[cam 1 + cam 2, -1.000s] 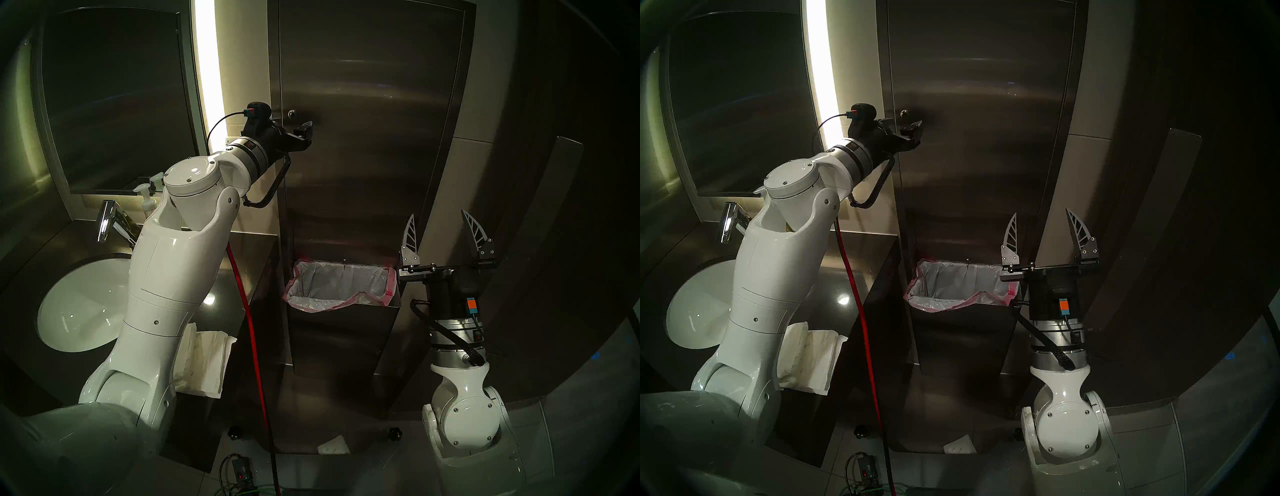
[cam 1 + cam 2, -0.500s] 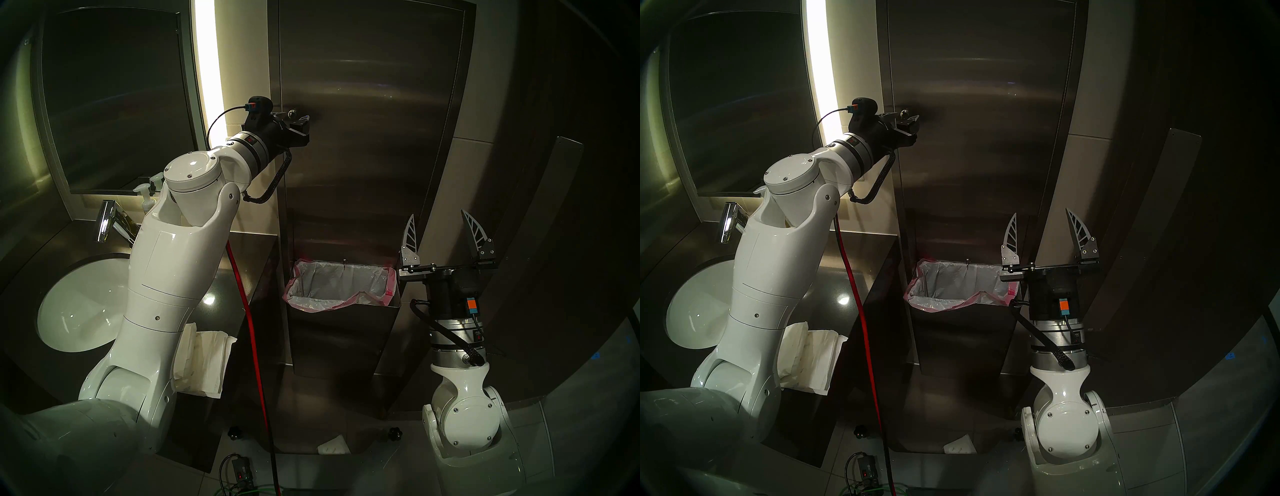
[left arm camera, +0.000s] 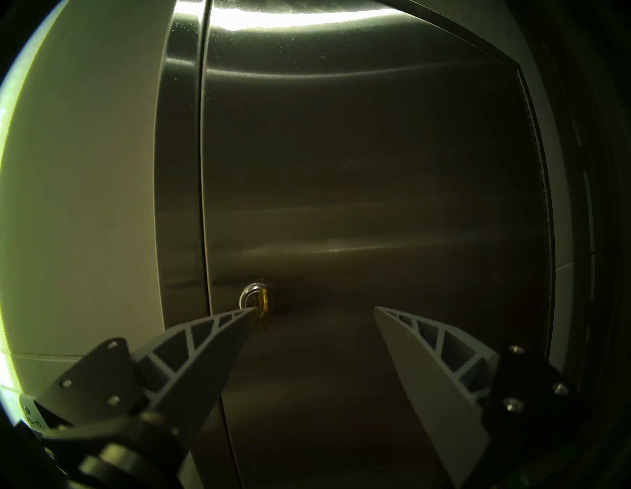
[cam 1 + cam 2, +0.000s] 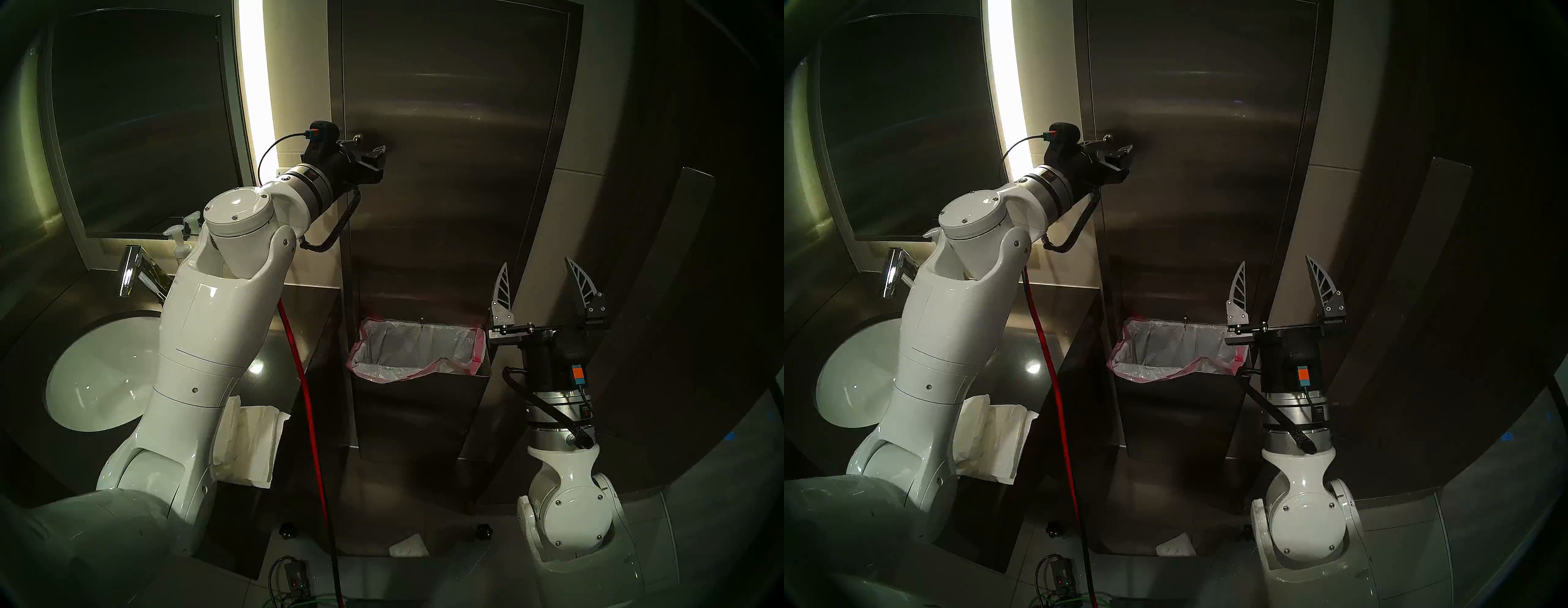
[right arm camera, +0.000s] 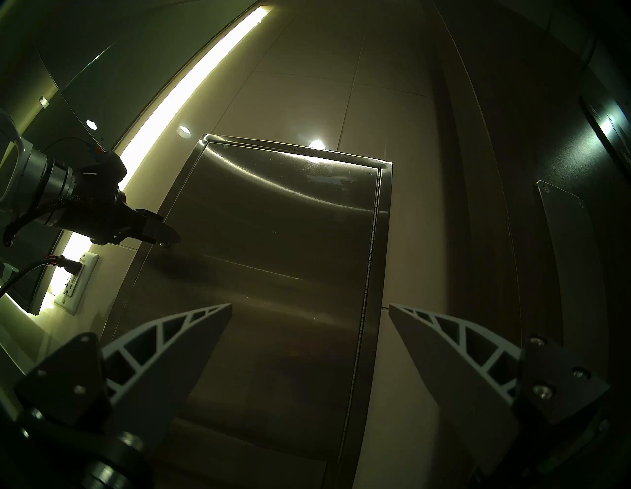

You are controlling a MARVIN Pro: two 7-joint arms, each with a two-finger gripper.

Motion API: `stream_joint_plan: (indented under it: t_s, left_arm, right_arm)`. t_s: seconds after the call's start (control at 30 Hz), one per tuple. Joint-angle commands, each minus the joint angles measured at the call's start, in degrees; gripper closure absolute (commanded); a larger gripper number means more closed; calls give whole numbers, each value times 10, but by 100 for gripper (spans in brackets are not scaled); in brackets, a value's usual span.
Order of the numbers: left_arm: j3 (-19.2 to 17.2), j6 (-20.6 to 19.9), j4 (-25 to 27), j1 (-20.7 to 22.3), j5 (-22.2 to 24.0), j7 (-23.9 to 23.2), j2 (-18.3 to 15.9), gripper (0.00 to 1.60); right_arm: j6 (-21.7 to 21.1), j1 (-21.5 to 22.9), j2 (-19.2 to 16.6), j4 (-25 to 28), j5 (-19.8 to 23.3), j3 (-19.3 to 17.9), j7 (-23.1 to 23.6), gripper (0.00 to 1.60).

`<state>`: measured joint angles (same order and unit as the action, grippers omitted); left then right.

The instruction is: Twist key and close towel dispenser

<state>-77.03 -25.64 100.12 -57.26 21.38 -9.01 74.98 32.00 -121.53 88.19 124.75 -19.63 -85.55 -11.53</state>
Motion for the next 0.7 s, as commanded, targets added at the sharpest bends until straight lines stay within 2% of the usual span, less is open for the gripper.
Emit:
stream_joint_plan:
  t_s: [0.0, 0.13, 0.3, 0.43, 0.63, 0.67]
  left_arm:
    - [-10, 8, -16, 20, 2, -13, -10, 31]
    - [-14, 14, -30, 34, -4, -18, -15, 34]
    - [-17, 17, -44, 56, -7, -22, -12, 29]
    - [-14, 17, -39, 62, -7, -25, -6, 30]
    - [-12, 15, -22, 49, -6, -28, -2, 38]
    - [-12, 14, -20, 47, -6, -28, -2, 48]
  right_arm:
    - [-1, 2, 0, 9, 1, -1, -1, 0]
    - [-1, 2, 0, 9, 1, -1, -1, 0]
    - [0, 3, -1, 9, 1, -1, -3, 0]
    - [0, 3, -2, 8, 1, 0, -3, 0]
    - [-1, 3, -3, 9, 1, 0, -4, 0]
    - [-1, 3, -3, 9, 1, 0, -4, 0]
